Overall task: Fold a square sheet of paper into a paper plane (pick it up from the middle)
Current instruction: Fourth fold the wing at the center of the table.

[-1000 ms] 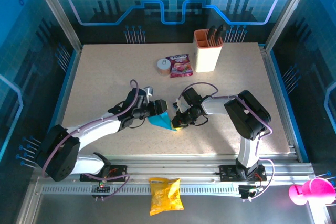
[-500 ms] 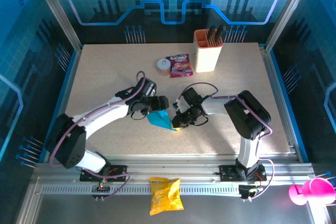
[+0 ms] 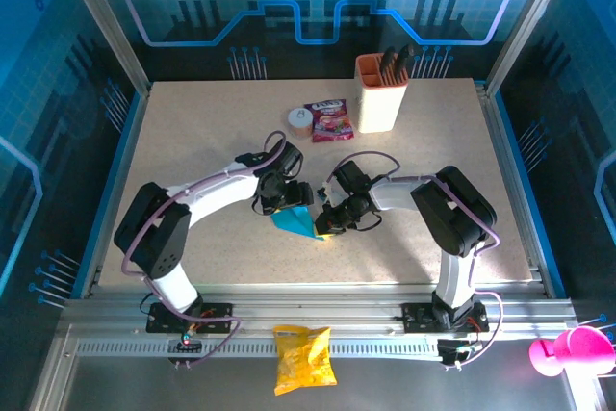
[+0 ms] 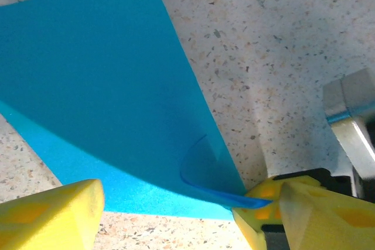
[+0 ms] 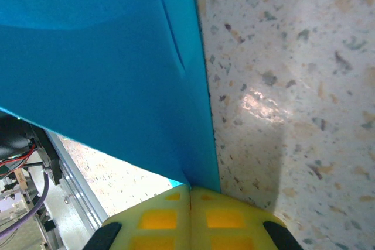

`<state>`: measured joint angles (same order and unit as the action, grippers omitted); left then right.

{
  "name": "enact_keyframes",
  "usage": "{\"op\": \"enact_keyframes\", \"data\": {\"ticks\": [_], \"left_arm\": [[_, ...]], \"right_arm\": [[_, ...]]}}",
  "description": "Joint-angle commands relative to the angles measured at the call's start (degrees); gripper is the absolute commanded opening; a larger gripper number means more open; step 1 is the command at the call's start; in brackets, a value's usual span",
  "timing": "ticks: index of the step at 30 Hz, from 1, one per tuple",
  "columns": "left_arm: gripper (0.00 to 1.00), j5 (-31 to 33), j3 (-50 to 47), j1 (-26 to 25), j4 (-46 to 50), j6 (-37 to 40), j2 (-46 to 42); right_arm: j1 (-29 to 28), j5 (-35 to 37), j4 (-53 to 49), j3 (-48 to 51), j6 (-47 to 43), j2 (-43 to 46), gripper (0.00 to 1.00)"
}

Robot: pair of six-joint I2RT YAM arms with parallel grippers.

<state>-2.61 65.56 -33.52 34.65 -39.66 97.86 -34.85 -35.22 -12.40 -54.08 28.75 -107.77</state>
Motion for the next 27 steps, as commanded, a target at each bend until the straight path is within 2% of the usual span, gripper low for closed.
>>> {"op": "enact_keyframes", "data": {"ticks": [1, 6, 9, 12, 16, 17, 19, 20, 22, 25, 27], "left_arm": [[0.81, 2.16, 2.99, -0.32, 3.96, 2.55, 2.19], [0.84, 4.22, 7.42, -0.22, 8.45, 4.9, 5.17], [0.81, 5.0, 9.64, -0.23, 11.4, 6.66, 7.34], [0.69, 4.86, 10.99, -0.19, 13.54, 8.07, 8.98], [0.43, 4.99, 11.26, -0.1, 14.72, 9.14, 9.86], [0.34, 4.99, 11.41, -0.07, 14.96, 9.33, 9.93], [0.22, 5.24, 11.43, -0.06, 15.07, 9.39, 9.82], [0.19, 5.54, 11.45, -0.06, 14.97, 9.34, 9.8], [0.23, 6.34, 11.69, 0.03, 14.66, 9.15, 9.43], [0.52, 8.05, 11.31, 0.29, 12.82, 8.98, 6.64], [0.64, 8.64, 10.45, 0.47, 10.89, 9.05, 3.76]], "right_arm": [[-0.87, 3.48, -1.83, 0.58, 0.64, -2.54, 0.0], [-1.01, 3.57, -1.93, 0.36, 0.61, -2.53, 0.0], [-1.05, 3.57, -1.84, 0.3, 0.77, -2.54, 0.0], [-1.06, 3.56, -1.61, 0.38, 0.93, -2.52, 0.0], [-1.29, 3.53, -1.41, 0.48, 1.12, -2.63, 0.0], [-1.34, 3.57, -1.4, 0.47, 1.09, -2.63, 0.0], [-1.36, 3.51, -1.4, 0.49, 1.07, -2.58, 0.0], [-1.36, 3.52, -1.39, 0.56, 1.16, -2.62, 0.0], [-1.4, 3.56, -1.22, 0.64, 1.29, -2.54, 0.0], [-1.45, 3.53, -1.22, 0.77, 1.27, -2.54, 0.0], [-1.46, 3.58, -1.22, 0.96, 1.25, -2.38, 0.0]]}}
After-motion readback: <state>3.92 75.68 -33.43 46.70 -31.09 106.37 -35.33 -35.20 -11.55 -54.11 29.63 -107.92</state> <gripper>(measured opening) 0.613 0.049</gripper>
